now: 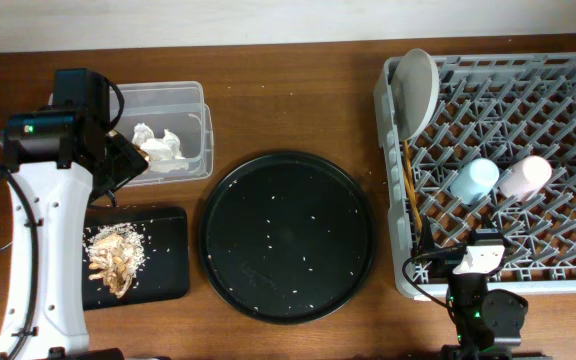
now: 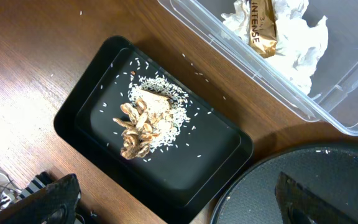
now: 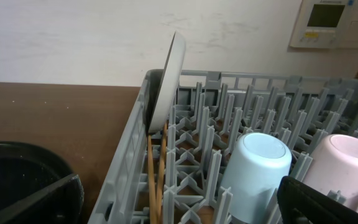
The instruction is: Sort waste into correct bins and load items into the dishwasher rack
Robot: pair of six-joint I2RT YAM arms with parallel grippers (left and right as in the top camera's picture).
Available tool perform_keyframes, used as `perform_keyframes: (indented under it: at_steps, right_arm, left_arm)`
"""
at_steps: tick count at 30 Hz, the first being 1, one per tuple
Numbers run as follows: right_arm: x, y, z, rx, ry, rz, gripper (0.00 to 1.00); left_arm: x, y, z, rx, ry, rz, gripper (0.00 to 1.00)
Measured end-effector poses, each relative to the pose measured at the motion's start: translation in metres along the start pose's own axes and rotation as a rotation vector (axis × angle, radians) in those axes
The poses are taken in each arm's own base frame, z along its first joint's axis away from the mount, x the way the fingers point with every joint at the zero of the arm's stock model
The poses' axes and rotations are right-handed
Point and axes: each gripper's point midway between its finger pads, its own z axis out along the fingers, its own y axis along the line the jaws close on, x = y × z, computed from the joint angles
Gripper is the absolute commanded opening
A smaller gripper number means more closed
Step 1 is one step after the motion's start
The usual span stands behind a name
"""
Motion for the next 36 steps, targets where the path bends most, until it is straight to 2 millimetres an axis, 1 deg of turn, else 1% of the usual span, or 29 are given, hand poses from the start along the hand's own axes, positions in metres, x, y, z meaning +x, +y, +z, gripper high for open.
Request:
perform_keyframes:
  at_steps: [12,14,18,20,22,25,28,30,32,36]
  right_arm:
    - [0.0,0.0,0.0,0.0,0.0,-0.003,0.98]
    - [0.0,0.0,0.0,0.0,0.0,-0.004,0.98]
    - [0.0,0.0,0.0,0.003,0.0,-0.007,0.98]
    - [0.0,0.0,0.0,0.003,0.0,-0.007,0.98]
    - [0.0,0.0,0.0,0.003,0.0,-0.007,0.98]
    - [0.0,0.0,0.0,0.003,0.0,-0.007,0.98]
    - [0.0,-0.001,0.0,0.003,0.0,-0.007,0.98]
    - [0.0,-0.001,0.0,0.003,0.0,-0.007,0.98]
    - [0.0,-0.001,0.0,0.003,-0.001,-0.007,0.98]
    - [-0.001,-0.001,0.0,0.003,-0.003,-0.009,0.98]
  left_arm:
    - [-0.001,0.002,0.0,-0.002,0.001,-0.005,1.0]
    - [0.003,0.005,0.0,-0.015,0.017,0.007,1.0]
    - [0.017,0.012,0.0,-0.04,0.077,0.039,1.0]
    - [0.019,0.01,-0.001,-0.023,0.089,0.04,1.0]
    - [0.017,0.006,-0.001,0.0,0.075,0.036,1.0]
    - [0.012,-0.009,-0.005,0.088,-0.014,0.072,1.0]
    - [0.014,-0.026,-0.013,0.185,-0.117,0.152,0.99]
    - [0.022,-0.037,-0.018,0.247,-0.18,0.21,1.0]
    - [0.032,-0.041,-0.019,0.299,-0.231,0.247,1.0]
    - [0.048,-0.046,-0.013,0.427,-0.329,0.279,1.0]
